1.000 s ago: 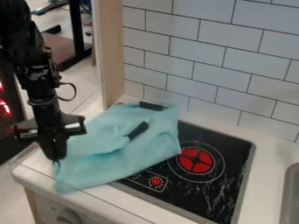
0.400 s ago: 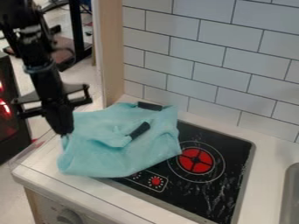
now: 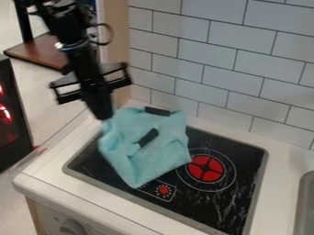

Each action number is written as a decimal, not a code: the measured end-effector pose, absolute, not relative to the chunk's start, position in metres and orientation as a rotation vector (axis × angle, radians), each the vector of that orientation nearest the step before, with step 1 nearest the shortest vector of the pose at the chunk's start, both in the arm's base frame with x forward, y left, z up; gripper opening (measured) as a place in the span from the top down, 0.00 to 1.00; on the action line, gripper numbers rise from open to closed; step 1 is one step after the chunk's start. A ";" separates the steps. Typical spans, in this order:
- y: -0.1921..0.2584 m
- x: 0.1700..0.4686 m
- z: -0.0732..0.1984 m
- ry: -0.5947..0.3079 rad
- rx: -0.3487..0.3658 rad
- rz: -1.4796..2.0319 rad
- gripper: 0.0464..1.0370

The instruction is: Fold the cloth from bottom left to top right

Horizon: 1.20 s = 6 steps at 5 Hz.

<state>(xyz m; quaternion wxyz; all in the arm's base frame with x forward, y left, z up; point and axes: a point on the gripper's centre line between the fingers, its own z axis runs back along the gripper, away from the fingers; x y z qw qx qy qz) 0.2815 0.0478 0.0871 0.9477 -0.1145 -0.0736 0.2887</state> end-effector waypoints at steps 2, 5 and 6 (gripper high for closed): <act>-0.004 0.315 0.079 -0.147 -0.277 0.541 0.99; -0.029 0.340 0.024 -0.164 -0.135 0.520 0.98; -0.027 0.341 0.021 -0.141 -0.113 0.511 0.80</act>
